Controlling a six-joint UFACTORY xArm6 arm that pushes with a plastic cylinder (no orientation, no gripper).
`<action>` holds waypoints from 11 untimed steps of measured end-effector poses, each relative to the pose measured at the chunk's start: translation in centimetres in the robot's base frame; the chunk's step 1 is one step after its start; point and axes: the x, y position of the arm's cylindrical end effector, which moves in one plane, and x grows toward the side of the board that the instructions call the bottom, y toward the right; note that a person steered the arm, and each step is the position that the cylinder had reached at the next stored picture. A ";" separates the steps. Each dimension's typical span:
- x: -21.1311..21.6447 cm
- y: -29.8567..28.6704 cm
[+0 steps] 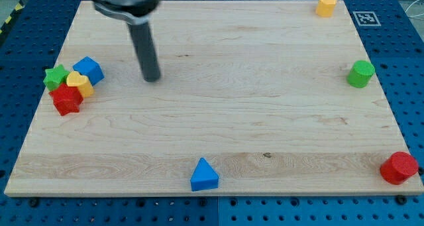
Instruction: Slide the blue triangle slightly right
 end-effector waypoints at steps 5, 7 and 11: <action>17.6 -2.7; 18.9 -0.7; 17.8 10.0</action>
